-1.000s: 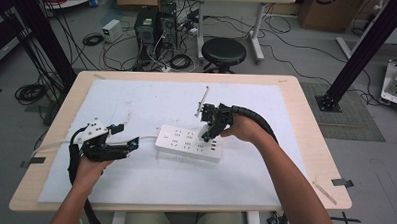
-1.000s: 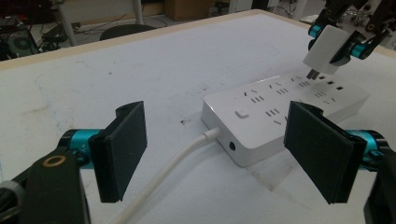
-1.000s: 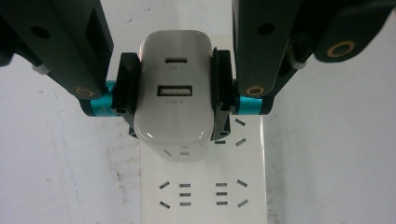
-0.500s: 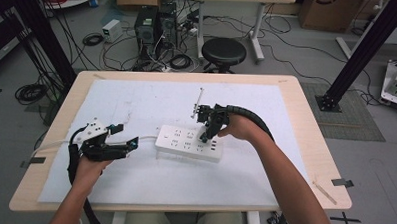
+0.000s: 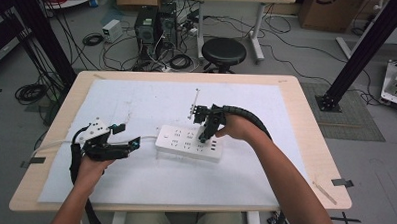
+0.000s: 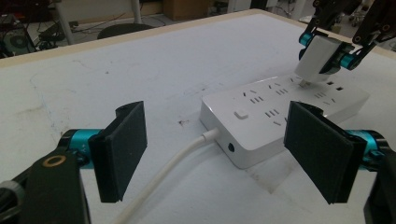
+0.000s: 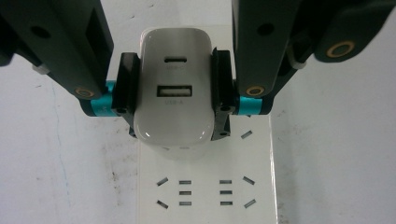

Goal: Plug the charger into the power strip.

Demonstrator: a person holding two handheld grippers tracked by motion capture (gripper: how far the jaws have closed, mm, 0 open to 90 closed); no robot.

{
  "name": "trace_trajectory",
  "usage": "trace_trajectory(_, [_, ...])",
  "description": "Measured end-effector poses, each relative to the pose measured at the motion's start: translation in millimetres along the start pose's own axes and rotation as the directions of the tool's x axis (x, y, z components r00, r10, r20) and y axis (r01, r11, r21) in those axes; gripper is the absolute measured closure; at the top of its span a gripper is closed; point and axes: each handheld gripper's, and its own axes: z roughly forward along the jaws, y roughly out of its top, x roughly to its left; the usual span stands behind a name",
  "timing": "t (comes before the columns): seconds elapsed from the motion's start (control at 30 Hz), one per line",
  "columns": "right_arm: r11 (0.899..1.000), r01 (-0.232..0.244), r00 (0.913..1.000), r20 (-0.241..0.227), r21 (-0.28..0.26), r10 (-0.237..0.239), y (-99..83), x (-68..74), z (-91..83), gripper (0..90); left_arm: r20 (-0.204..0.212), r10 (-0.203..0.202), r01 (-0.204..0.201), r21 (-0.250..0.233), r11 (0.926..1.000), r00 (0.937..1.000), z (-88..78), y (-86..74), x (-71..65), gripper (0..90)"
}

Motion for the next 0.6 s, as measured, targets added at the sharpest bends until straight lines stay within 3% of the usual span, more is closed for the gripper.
trace_trajectory(0.1, [0.999, 0.03, 0.9988, 0.037, 0.039, -0.032, 6.9, 6.4, 0.2, 63.4, -0.001, -0.002, 0.002, 0.001, 1.0, 1.0, -0.4, -1.1, 0.6, 21.3])
trace_trajectory(0.27, [0.999, 0.02, 0.9995, 0.024, 0.04, -0.021, 12.5, 5.0, 3.6, 63.3, -0.009, -0.012, 0.012, -0.01, 0.9999, 0.9999, -2.9, -4.2, 2.5, 21.3])
trace_trajectory(0.33, [0.997, 0.027, 0.9991, 0.031, 0.066, -0.029, 12.7, 5.8, 10.5, 63.3, -0.012, -0.015, 0.015, -0.01, 0.9998, 0.9998, -4.1, -5.3, 3.7, 21.3])
trace_trajectory(0.6, [0.998, 0.011, 0.9996, 0.024, 0.066, -0.013, 12.9, 4.4, 10.8, 63.5, -0.01, -0.026, 0.025, -0.013, 0.9996, 0.9996, -2.3, -7.1, 5.9, 21.3])
